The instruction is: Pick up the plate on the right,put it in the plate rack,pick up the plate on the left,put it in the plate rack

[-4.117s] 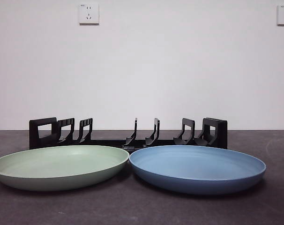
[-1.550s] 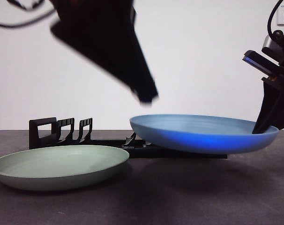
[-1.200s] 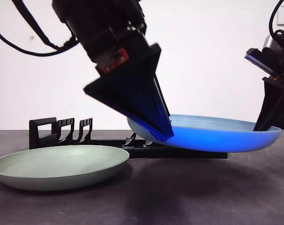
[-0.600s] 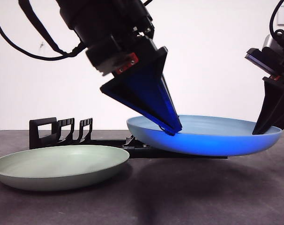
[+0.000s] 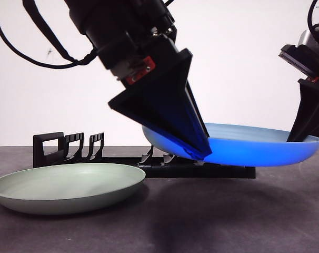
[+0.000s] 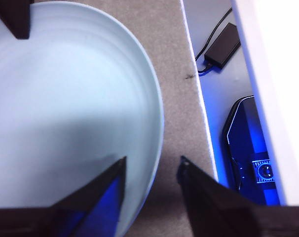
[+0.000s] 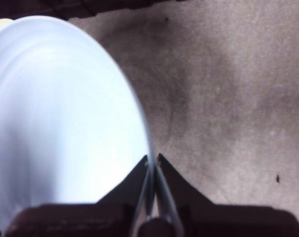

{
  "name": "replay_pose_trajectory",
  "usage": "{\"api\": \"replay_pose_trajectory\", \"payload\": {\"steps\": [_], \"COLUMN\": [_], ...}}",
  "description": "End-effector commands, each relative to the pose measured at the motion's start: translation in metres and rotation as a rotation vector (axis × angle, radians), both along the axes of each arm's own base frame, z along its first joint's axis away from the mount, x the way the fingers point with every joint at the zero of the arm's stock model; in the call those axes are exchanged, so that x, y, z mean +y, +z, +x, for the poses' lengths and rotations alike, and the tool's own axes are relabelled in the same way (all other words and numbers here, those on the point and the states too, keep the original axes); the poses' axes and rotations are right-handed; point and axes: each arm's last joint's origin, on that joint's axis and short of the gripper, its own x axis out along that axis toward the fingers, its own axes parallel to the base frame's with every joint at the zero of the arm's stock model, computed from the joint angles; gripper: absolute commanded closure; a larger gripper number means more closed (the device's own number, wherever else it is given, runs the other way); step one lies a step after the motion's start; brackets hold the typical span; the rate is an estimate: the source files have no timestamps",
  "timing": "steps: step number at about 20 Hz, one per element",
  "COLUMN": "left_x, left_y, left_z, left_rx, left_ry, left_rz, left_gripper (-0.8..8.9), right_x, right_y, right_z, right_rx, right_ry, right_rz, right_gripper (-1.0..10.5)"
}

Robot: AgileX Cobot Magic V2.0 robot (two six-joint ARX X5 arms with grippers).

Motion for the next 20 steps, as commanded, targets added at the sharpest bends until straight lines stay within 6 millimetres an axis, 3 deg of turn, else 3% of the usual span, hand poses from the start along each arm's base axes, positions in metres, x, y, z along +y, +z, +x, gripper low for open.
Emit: {"api": "replay_pose_trajectory", "payload": {"steps": [1, 3, 9, 11, 12, 13, 15, 20], "left_x": [0.000, 0.000, -0.003, -0.004, -0.005, -0.005, -0.007, -0.007], "left_y": [-0.005, -0.007, -0.015, -0.015, -0.013, -0.008, 0.006, 0.061], "left_z": [0.002, 0.002, 0.004, 0.001, 0.001, 0.001, 0.003, 0.011], "left_rx": [-0.004, -0.001, 0.014, 0.016, 0.006, -0.005, -0.012, 0.008], "left_ry": [0.006, 0.007, 0.003, -0.004, 0.007, 0.042, 0.094, 0.233], "left_rz": [0.023, 0.029, 0.054, 0.047, 0.043, 0.032, -0.018, -0.250], "left_gripper": [6.68, 8.32, 8.22, 8.22, 8.22, 8.22, 8.22, 8.22], "right_x": [0.001, 0.002, 0.002, 0.001, 0.000, -0.002, -0.008, -0.028], "right_y": [0.003, 0.003, 0.003, 0.006, 0.009, 0.013, 0.029, 0.083], "right_z": [0.000, 0.000, 0.000, 0.000, 0.000, -0.001, -0.001, -0.020], "right_rx": [-0.016, -0.011, -0.014, -0.037, -0.058, -0.081, -0.174, -0.527], "right_ry": [0.019, 0.038, 0.039, 0.043, 0.036, 0.027, -0.002, -0.159], "right_rz": [0.014, 0.047, 0.047, 0.042, 0.041, 0.045, 0.059, 0.117], "right_gripper": [9.6, 9.6, 9.5, 8.4, 7.4, 6.8, 6.8, 7.0]}}
